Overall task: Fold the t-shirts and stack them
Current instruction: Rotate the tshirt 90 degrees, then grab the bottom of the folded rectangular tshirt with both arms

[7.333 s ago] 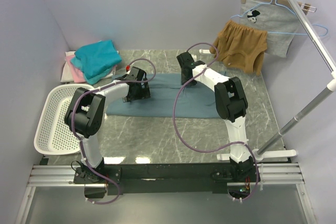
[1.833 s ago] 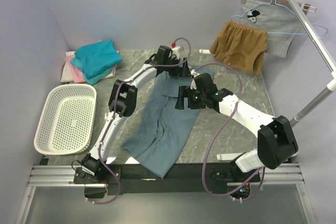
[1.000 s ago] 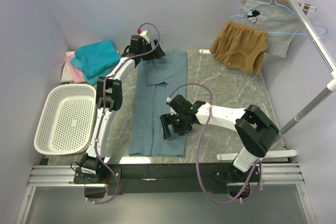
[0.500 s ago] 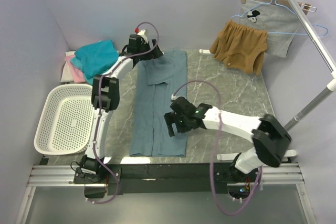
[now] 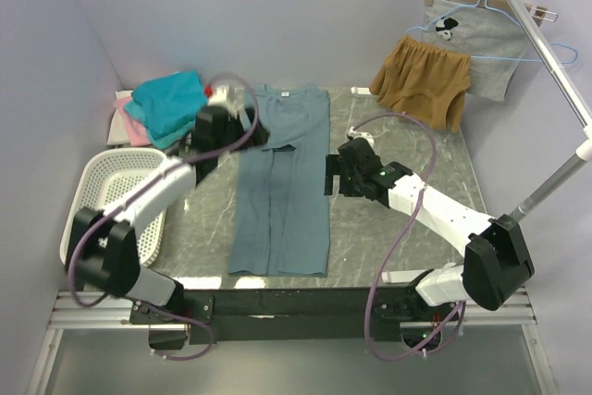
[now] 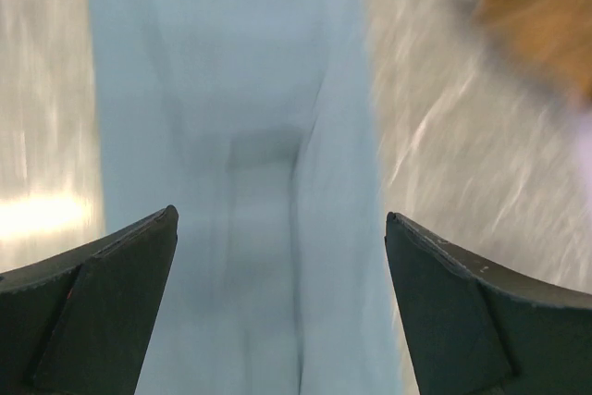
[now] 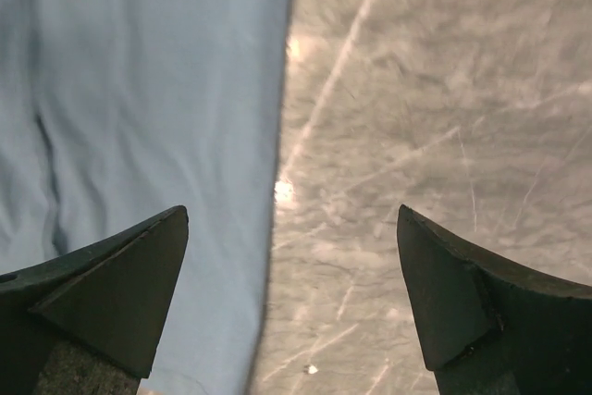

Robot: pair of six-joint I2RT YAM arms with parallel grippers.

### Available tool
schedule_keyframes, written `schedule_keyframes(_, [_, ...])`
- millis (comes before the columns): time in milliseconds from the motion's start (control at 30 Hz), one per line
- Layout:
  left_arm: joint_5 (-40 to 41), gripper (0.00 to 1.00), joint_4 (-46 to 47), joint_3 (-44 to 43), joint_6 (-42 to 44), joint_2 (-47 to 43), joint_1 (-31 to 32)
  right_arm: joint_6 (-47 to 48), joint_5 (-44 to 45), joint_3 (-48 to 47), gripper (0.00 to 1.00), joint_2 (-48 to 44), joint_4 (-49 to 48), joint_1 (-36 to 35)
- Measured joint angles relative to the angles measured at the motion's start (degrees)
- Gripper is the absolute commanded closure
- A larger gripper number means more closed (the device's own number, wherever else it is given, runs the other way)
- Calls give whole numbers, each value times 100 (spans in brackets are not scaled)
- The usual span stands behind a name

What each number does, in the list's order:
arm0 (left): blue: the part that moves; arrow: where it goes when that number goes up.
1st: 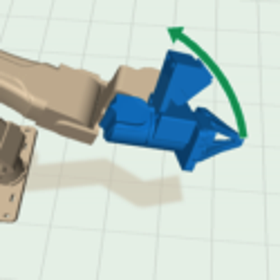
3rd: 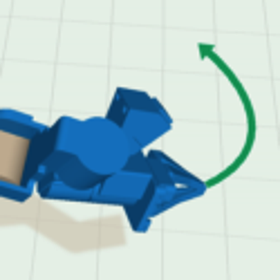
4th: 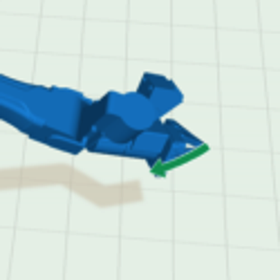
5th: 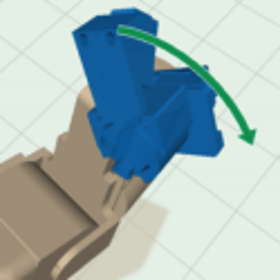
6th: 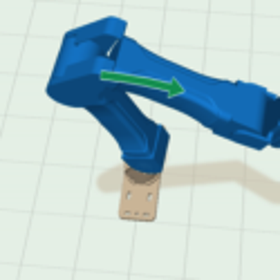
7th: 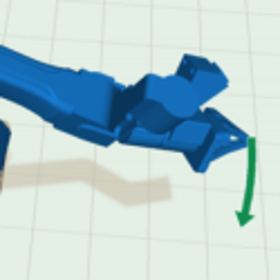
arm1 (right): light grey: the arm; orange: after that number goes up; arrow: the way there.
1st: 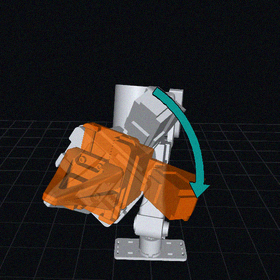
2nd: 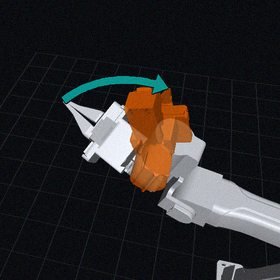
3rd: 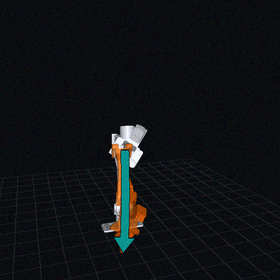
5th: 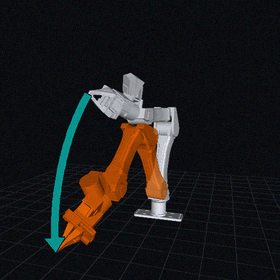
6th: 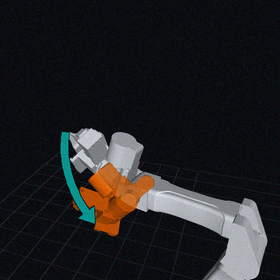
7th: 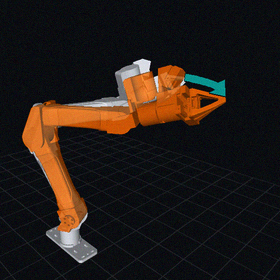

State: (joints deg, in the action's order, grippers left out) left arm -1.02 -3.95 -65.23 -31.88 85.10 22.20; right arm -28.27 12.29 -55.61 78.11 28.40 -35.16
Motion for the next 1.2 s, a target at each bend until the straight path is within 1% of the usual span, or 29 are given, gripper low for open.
schedule_keyframes(67, [240, 1, -94, 1012, -238, -516, 205, 2, -203, 203, 1, -15, -74, 173])
schedule_keyframes(167, [531, 1, -531, 2205, -634, -1091, 448, 9, -614, 509, 3, -28, -127, 302])
schedule_keyframes(233, [697, 1, -918, 2754, -927, -1537, 634, 4, -901, 675, 6, -52, -179, 317])
schedule_keyframes(300, [892, 0, -1281, 3104, -1270, -2065, 918, -24, -1246, 870, 7, -83, -260, 317])
schedule_keyframes(400, [1115, 1, -1674, 3320, -1775, -2710, 1307, -109, -1735, 1228, 7, -160, -433, 317])
schedule_keyframes(467, [1252, 3, -1987, 3440, -2184, -3115, 1526, -203, -1982, 1484, 8, -240, -520, 317])
schedule_keyframes(567, [1373, 4, -2485, 3580, -2750, -3425, 1762, -348, -2317, 1869, 8, -400, -579, 275])
schedule_keyframes(633, [1502, 3, -2804, 3672, -3123, -3442, 1996, -437, -2422, 2059, 8, -525, -586, 214])
schedule_keyframes(700, [1602, 2, -3119, 3748, -3515, -3338, 2398, -529, -2503, 2205, 8, -699, -603, 109])
schedule_keyframes(800, [1652, 1, -3458, 3786, -3993, -2997, 2865, -645, -2614, 2378, 8, -994, -625, 2])
schedule_keyframes(900, [1746, 2, -3620, 3788, -4308, -2800, 3060, -730, -2693, 2472, 10, -1182, -632, -72])
schedule_keyframes(1033, [1803, 4, -3622, 3877, -4590, -2975, 3220, -835, -2747, 2671, 13, -1331, -651, -146])
schedule_keyframes(1100, [1801, 8, -3595, 3978, -4686, -3154, 3246, -885, -2809, 2833, 19, -1370, -680, -175])
schedule_keyframes(1200, [1801, 15, -3569, 4120, -4750, -3414, 3257, -994, -2966, 2944, 22, -1403, -824, -201])
